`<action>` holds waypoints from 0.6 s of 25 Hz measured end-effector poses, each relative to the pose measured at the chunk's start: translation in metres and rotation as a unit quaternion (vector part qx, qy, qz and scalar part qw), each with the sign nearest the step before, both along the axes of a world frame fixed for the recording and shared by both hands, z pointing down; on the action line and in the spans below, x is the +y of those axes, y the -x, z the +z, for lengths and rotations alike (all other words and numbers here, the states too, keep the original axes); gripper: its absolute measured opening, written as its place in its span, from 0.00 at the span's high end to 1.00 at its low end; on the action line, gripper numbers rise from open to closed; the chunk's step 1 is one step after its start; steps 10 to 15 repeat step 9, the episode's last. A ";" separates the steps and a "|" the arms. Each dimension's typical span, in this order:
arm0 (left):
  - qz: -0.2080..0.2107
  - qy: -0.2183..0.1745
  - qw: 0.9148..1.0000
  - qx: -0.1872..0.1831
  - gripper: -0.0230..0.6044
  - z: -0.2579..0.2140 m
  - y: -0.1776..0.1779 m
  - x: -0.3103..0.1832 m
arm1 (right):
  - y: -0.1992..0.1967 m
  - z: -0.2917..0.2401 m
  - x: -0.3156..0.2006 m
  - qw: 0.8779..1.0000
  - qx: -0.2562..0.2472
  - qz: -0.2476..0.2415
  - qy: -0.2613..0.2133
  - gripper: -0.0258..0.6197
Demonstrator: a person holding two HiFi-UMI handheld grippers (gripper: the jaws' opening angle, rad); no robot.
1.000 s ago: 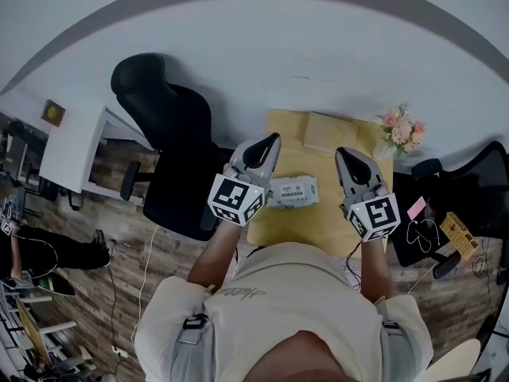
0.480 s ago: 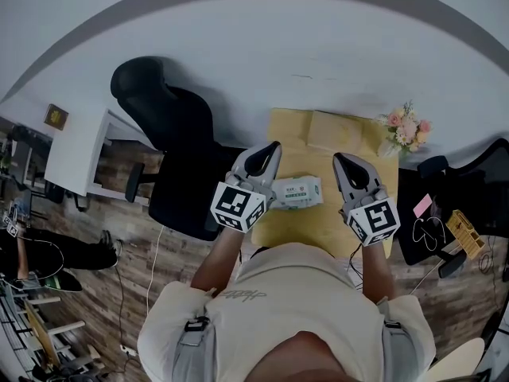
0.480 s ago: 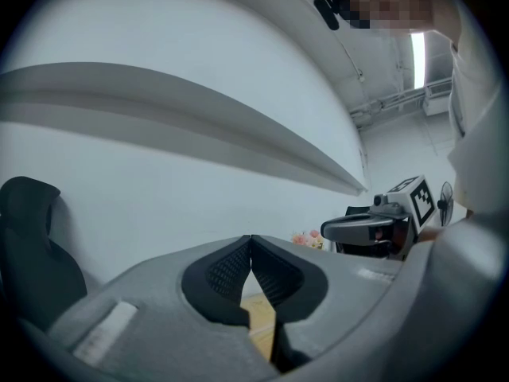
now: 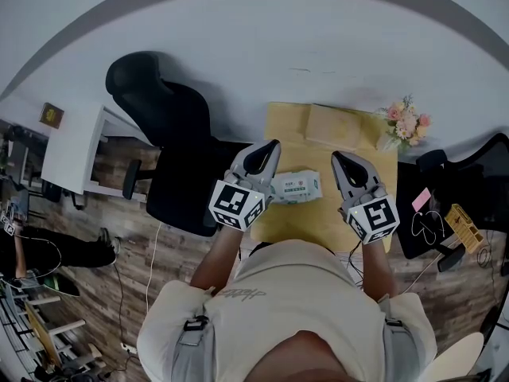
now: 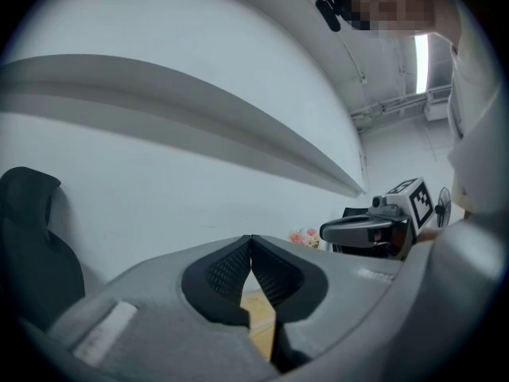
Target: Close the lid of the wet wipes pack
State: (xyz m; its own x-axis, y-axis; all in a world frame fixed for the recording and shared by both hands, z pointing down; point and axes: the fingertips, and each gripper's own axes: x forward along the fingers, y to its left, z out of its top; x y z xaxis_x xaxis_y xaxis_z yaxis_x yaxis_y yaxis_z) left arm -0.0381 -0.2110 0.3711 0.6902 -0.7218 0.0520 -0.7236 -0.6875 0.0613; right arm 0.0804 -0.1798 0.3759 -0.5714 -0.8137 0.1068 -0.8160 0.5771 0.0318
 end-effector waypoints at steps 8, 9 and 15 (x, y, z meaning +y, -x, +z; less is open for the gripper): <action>0.002 -0.002 1.000 -0.002 0.94 -0.003 0.006 0.003 | 0.008 0.000 0.004 1.000 0.008 -0.004 0.004 0.96; 0.002 -0.001 1.000 -0.002 0.93 -0.003 0.007 0.003 | 0.009 0.000 0.005 1.000 0.010 -0.004 0.005 0.96; 0.002 -0.001 1.000 -0.002 0.93 -0.003 0.007 0.003 | 0.009 0.000 0.005 1.000 0.010 -0.004 0.005 0.96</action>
